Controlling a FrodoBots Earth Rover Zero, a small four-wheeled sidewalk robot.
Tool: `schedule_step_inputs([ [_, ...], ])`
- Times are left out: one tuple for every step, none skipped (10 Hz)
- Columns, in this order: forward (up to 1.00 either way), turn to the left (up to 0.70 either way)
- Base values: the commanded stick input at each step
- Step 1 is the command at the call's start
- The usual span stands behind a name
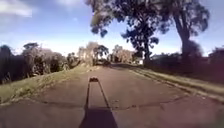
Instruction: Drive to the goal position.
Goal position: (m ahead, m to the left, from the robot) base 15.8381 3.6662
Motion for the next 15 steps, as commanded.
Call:
schedule_step_inputs([
  [1.00,0.00],
  [1.00,0.00],
  [1.00,0.00],
  [1.00,0.00],
  [1.00,0.00],
  [1.00,0.00],
  [1.00,0.00],
  [1.00,0.00],
  [1.00,0.00],
  [1.00,0.00],
  [1.00,0.00],
  [1.00,0.00],
  [1.00,0.00],
  [1.00,0.00],
  [1.00,0.00],
])
